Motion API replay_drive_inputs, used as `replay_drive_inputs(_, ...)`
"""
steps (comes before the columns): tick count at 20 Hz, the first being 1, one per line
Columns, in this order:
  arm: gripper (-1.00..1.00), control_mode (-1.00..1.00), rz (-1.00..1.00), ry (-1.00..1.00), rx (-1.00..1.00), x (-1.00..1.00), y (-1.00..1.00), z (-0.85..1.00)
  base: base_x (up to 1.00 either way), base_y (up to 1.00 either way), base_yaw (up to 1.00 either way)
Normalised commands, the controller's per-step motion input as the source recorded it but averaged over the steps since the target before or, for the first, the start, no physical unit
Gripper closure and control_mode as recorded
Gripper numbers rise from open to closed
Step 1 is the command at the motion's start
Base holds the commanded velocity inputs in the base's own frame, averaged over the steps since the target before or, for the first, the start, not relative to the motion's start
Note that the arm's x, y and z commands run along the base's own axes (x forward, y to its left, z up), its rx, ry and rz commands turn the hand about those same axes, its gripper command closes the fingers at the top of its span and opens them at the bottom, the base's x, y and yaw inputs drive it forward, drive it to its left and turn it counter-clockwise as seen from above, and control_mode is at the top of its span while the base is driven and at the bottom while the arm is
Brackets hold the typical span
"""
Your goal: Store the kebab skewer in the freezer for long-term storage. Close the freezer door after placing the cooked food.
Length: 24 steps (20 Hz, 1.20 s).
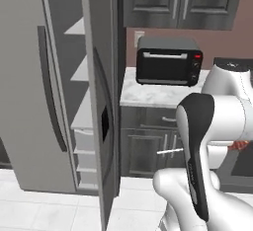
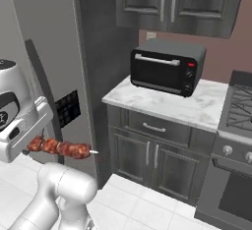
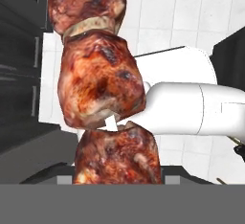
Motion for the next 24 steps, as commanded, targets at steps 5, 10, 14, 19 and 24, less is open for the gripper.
replay_drive_inputs(5,1.0,1.0,0.0,0.0,0.0,0.0,0.0,0.0,-0.1,0.65,0.02)
replay_drive_inputs(10,1.0,1.0,0.0,0.0,0.0,0.0,0.0,0.0,0.01,0.72,-0.16)
replay_drive_inputs(14,1.0,1.0,0.0,0.0,0.0,0.0,0.0,0.0,0.18,0.64,-0.2)
replay_drive_inputs(19,1.0,1.0,0.0,0.0,0.0,0.0,0.0,0.0,-0.2,0.39,-0.01)
replay_drive_inputs(24,1.0,1.0,0.0,0.0,0.0,0.0,0.0,0.0,-0.23,0.66,-0.03)
